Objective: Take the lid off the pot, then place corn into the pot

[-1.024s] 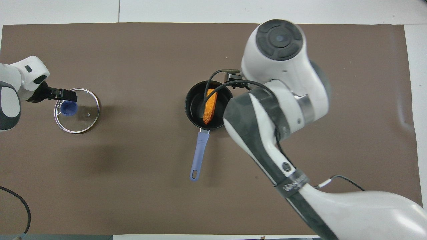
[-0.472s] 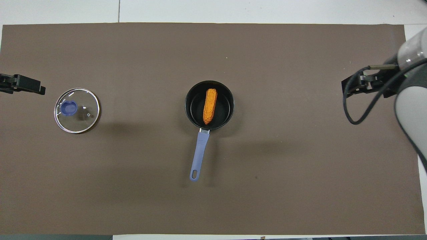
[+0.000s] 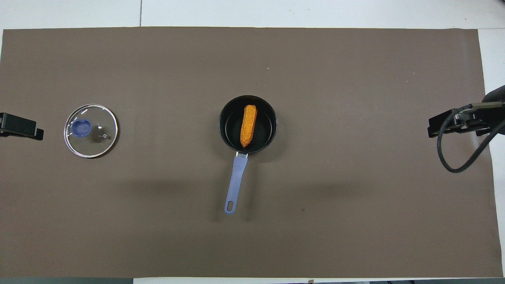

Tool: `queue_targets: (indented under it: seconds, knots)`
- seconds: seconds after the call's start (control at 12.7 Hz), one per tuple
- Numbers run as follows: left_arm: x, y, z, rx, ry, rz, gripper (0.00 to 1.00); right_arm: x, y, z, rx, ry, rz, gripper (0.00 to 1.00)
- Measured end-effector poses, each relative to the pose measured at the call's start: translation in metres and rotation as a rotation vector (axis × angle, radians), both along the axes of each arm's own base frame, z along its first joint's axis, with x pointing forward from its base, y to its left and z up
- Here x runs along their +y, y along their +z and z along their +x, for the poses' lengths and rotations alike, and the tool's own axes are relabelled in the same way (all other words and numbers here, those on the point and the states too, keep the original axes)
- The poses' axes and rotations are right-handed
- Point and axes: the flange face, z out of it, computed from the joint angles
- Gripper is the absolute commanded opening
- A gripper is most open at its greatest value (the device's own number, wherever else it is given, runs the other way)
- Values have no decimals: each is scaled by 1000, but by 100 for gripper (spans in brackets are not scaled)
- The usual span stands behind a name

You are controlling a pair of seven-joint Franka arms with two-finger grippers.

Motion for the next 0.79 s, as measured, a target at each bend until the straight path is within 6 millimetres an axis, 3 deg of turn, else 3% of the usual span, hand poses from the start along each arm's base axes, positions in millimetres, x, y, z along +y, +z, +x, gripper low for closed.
queue_targets:
  seconds: [0.24,0.55,0.79]
  knots:
    - [-13,-22,-10,23,-15,36,100,-4,-5,0,10,-7,-1,100]
    - [-33,1,-5,-36,-3,43,100,-28,-5,1,17,-30,2,100]
    - [-34,3,-5,-39,0,44,100,-40,-9,5,-3,-52,2,100]
